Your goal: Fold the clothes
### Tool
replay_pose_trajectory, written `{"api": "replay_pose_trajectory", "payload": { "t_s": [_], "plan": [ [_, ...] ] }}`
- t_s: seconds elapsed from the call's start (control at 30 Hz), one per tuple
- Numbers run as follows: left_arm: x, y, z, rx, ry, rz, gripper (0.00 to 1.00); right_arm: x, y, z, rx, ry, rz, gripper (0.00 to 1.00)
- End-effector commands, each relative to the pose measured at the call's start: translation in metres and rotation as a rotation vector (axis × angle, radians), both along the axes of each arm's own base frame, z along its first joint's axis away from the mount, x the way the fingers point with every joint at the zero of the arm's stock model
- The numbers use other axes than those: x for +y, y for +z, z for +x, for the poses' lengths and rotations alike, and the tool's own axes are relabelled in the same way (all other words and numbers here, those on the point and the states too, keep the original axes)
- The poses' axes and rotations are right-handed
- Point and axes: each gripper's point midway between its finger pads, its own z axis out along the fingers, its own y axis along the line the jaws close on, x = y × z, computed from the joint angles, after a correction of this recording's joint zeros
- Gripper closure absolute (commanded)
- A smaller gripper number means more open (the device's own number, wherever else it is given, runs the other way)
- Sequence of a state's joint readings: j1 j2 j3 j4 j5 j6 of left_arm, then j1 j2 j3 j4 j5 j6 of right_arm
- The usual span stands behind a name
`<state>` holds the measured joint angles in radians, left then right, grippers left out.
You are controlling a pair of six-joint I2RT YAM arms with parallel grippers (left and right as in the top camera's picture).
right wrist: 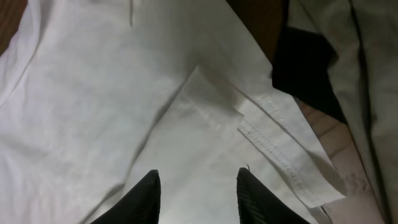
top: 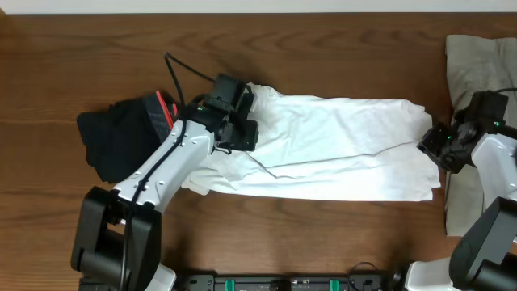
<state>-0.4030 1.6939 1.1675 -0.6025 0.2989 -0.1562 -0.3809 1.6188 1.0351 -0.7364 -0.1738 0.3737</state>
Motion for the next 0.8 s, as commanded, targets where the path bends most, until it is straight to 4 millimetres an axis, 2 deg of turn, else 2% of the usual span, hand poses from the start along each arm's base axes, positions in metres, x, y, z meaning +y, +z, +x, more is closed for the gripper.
{"api": "replay_pose_trajectory", "payload": {
  "t_s": [0.0, 0.03, 0.07, 0.1, 0.17, 0.23, 0.5, 0.67, 0.77],
  "plan": [
    [0.011, -0.009, -0.017, 0.082, -0.002, 0.062, 0.94, 0.000, 0.003, 0.003, 0.000, 0.009, -0.013, 0.62],
    [0.015, -0.012, -0.027, 0.127, -0.003, 0.081, 0.91, 0.001, 0.003, 0.002, 0.004, 0.009, -0.012, 0.61],
    [0.020, -0.014, -0.038, 0.172, -0.004, 0.100, 0.83, 0.001, 0.003, 0.002, 0.007, 0.009, -0.011, 0.61],
    [0.025, -0.016, -0.049, 0.219, -0.005, 0.120, 0.70, 0.001, 0.003, 0.002, 0.007, 0.009, -0.011, 0.61],
    [0.032, -0.018, -0.066, 0.286, -0.007, 0.149, 0.62, 0.001, 0.003, 0.002, 0.006, 0.008, -0.011, 0.61],
    [0.034, -0.022, -0.074, 0.311, -0.014, 0.162, 0.57, 0.001, 0.003, 0.002, 0.006, 0.009, -0.011, 0.60],
    [0.038, -0.056, -0.082, 0.302, -0.014, 0.158, 0.54, 0.001, 0.002, 0.001, 0.010, 0.009, -0.009, 0.60],
    [0.033, -0.057, -0.068, 0.242, -0.015, 0.137, 0.55, 0.001, 0.002, 0.001, 0.010, 0.009, -0.009, 0.60],
    [0.032, -0.059, -0.070, 0.249, -0.020, 0.140, 0.55, 0.001, 0.002, 0.001, 0.011, 0.009, -0.009, 0.60]
  ]
}}
